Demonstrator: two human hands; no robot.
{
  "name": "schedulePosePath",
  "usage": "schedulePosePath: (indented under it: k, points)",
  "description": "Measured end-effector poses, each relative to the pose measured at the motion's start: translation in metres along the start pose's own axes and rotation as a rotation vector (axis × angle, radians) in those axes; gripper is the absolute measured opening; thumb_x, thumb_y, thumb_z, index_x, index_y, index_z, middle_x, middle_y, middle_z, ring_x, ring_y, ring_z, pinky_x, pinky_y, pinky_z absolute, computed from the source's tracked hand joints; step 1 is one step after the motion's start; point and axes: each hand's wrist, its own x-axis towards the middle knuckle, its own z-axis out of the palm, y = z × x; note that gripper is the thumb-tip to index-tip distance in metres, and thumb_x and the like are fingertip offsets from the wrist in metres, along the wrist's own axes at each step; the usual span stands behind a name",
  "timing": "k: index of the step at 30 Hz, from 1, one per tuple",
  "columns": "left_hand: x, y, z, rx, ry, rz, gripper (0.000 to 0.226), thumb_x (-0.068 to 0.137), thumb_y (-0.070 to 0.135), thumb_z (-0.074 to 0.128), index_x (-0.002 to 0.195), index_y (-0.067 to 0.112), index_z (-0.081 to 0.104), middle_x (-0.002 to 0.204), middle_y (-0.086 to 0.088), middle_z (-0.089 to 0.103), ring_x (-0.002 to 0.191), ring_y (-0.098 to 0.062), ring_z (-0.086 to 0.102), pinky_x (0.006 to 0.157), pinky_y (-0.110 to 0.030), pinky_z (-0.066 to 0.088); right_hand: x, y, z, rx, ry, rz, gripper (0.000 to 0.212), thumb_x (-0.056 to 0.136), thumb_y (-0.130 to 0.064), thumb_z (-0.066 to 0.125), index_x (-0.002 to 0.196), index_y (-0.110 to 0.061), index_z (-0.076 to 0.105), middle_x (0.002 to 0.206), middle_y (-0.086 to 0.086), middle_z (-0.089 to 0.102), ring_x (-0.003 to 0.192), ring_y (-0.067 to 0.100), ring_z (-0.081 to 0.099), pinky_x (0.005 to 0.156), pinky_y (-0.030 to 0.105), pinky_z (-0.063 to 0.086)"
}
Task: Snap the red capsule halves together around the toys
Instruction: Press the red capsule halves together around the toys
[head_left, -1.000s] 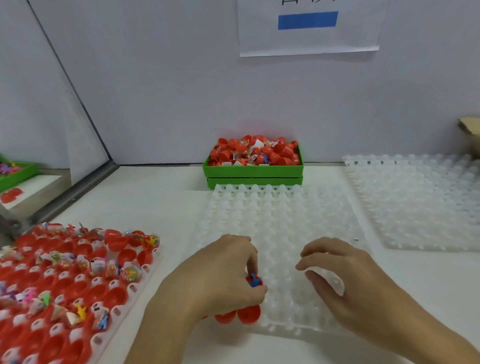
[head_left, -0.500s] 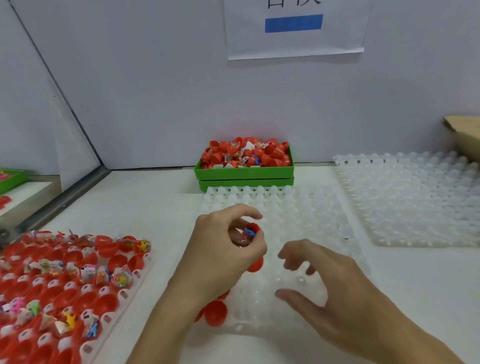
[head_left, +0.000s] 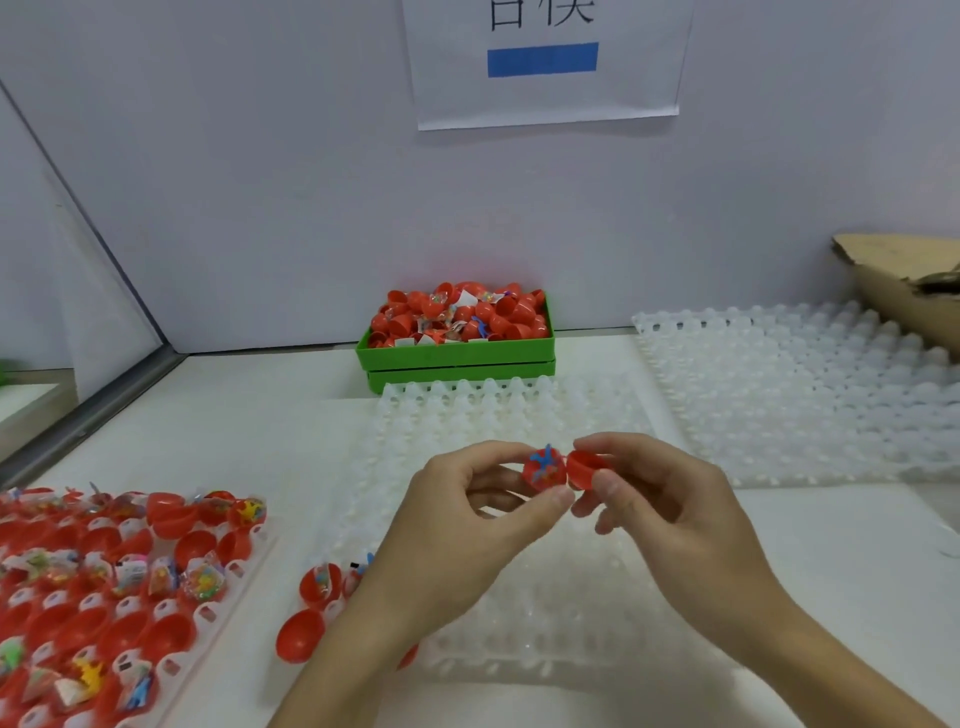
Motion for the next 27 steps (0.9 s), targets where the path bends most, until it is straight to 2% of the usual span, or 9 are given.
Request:
schedulePosePath:
  k: [3,5,7,10,16,19,21,24,27]
  points:
    - [0.001,-0.002,0.002,0.034,0.053,0.040,0.013,0.078,0.031,0.080,0.088,0.032,0.072,0.088,0.016,0.075,0.079,-0.005,0.070,0.069,-0.022,0.058,0.004,-0.001,-0.010,-0.003,-0.056,0.054,0.025,0.093,0.003,0.058,0.105,-0.015,0.071,0.091,0.003,0.076,0.076,0.017,0.072,0.064,0.024,0.055]
    - [0.001,-0.002,0.003,0.042,0.063,0.061,0.013,0.078,0.028,0.081,0.086,0.030,0.070,0.087,0.017,0.074,0.082,-0.002,0.070,0.067,-0.017,0.056,0.005,-0.002,-0.013,-0.046,-0.097,0.065,0.027,0.092,0.001,0.060,0.105,-0.019,0.071,0.094,0.002,0.075,0.080,0.018,0.072,0.066,0.025,0.057]
    - [0.000,-0.002,0.003,0.050,0.052,0.073,0.016,0.077,0.026,0.082,0.087,0.027,0.069,0.085,0.017,0.074,0.081,-0.001,0.070,0.065,-0.011,0.052,0.006,-0.003,-0.014,-0.048,-0.115,0.072,0.028,0.092,0.002,0.061,0.105,-0.021,0.072,0.096,0.001,0.073,0.083,0.020,0.073,0.067,0.027,0.058]
    - [0.000,-0.003,0.003,0.032,0.038,0.075,0.019,0.077,0.023,0.082,0.090,0.025,0.069,0.084,0.013,0.075,0.079,-0.004,0.071,0.067,-0.013,0.054,0.006,-0.003,-0.015,0.018,-0.114,0.091,0.031,0.093,0.004,0.058,0.105,-0.021,0.072,0.099,0.002,0.071,0.082,0.025,0.075,0.069,0.028,0.059]
    - [-0.003,-0.003,0.007,0.015,0.004,0.152,0.033,0.083,0.018,0.078,0.100,0.043,0.065,0.085,0.007,0.075,0.080,-0.013,0.073,0.074,-0.020,0.057,0.006,-0.001,-0.013,0.264,-0.100,0.204,0.031,0.095,0.004,0.054,0.106,-0.017,0.075,0.104,0.015,0.068,0.081,0.036,0.073,0.067,0.028,0.057]
    - [-0.003,-0.003,0.009,0.075,-0.013,0.222,0.033,0.086,0.021,0.075,0.103,0.047,0.066,0.083,0.012,0.074,0.078,-0.009,0.072,0.073,-0.014,0.054,0.007,-0.002,-0.013,0.340,-0.097,0.246,0.030,0.093,0.005,0.054,0.106,-0.012,0.075,0.103,0.019,0.069,0.076,0.033,0.072,0.064,0.026,0.055]
    - [-0.003,-0.003,0.011,0.107,-0.016,0.268,0.026,0.083,0.030,0.075,0.101,0.047,0.067,0.082,0.017,0.073,0.077,-0.006,0.071,0.073,-0.012,0.053,0.008,-0.002,-0.015,0.320,-0.105,0.249,0.030,0.093,0.006,0.055,0.104,-0.012,0.077,0.100,0.015,0.070,0.074,0.025,0.069,0.062,0.025,0.053]
    - [-0.003,-0.004,0.014,0.153,0.023,0.308,0.025,0.077,0.041,0.076,0.100,0.045,0.066,0.083,0.017,0.072,0.075,-0.006,0.071,0.071,-0.013,0.054,0.008,-0.004,-0.016,0.255,-0.111,0.243,0.020,0.086,-0.013,0.067,0.103,-0.018,0.077,0.099,0.007,0.071,0.075,0.020,0.064,0.063,0.026,0.050]
    - [-0.003,-0.004,0.014,0.183,0.048,0.359,0.028,0.075,0.041,0.078,0.099,0.039,0.065,0.082,0.013,0.071,0.071,-0.006,0.070,0.067,-0.012,0.054,0.007,-0.005,-0.015,0.158,-0.115,0.233,0.031,0.076,-0.034,0.072,0.105,-0.027,0.076,0.098,0.003,0.072,0.070,0.018,0.060,0.068,0.026,0.048]
